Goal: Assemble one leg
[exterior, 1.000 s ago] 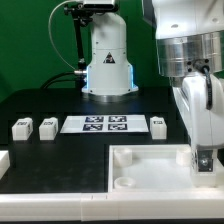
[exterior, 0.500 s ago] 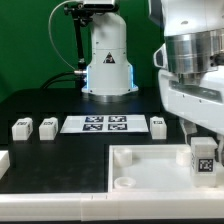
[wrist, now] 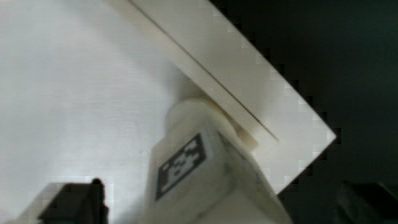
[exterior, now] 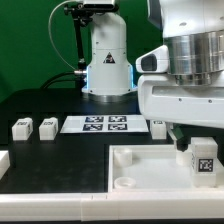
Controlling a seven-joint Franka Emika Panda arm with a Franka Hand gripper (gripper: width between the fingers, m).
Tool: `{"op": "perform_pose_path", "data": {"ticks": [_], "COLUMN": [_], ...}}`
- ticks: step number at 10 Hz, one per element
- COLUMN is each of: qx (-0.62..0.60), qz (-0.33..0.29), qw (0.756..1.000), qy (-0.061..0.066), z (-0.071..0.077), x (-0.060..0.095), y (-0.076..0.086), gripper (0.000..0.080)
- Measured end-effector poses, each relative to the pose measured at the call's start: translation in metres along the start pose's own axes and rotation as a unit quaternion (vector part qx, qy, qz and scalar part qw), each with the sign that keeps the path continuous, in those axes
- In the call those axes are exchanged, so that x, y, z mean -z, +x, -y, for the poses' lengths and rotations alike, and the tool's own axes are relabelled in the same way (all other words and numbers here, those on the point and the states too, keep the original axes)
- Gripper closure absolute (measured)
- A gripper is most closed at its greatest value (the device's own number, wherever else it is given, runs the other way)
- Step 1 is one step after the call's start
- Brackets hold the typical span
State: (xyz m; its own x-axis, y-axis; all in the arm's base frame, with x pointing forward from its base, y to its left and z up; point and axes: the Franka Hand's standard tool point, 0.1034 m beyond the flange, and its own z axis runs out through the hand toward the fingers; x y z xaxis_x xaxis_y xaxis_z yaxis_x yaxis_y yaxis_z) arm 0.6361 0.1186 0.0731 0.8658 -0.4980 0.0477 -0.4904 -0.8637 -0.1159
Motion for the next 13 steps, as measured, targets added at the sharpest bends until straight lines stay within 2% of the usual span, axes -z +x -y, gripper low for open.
{"op": "perform_pose_path", "data": {"ticks": [1, 2, 3, 5, 6, 8, 11, 13], "qx": [0.095, 0.131, 0.114, 0.112, 0.042, -0.016, -0.116, -0.115], "qz": [-0.004, -0.004, -0.004, -0.004, -0.004, -0.004, -0.012, -0.013], "qw": [0.995, 0.991, 0.994, 0.994, 0.999, 1.0, 0.992, 0.992], "qy": [-0.005, -0.006, -0.004, -0.004, -0.005, -0.013, -0.041, -0.045], "z": [-0.001, -0.001, -0.001, -0.001, -0.003, -0.009, -0.023, -0.026], "x": [0.0, 0.0, 0.0, 0.0, 0.0, 0.0, 0.002, 0.002], "y": [0.001, 0.001, 0.001, 0.001, 0.002, 0.005, 0.011, 0.012], "gripper": [0.0151, 0.0151, 0.0151, 0.0417, 0.0489, 0.0489, 0.0487, 0.0487]}}
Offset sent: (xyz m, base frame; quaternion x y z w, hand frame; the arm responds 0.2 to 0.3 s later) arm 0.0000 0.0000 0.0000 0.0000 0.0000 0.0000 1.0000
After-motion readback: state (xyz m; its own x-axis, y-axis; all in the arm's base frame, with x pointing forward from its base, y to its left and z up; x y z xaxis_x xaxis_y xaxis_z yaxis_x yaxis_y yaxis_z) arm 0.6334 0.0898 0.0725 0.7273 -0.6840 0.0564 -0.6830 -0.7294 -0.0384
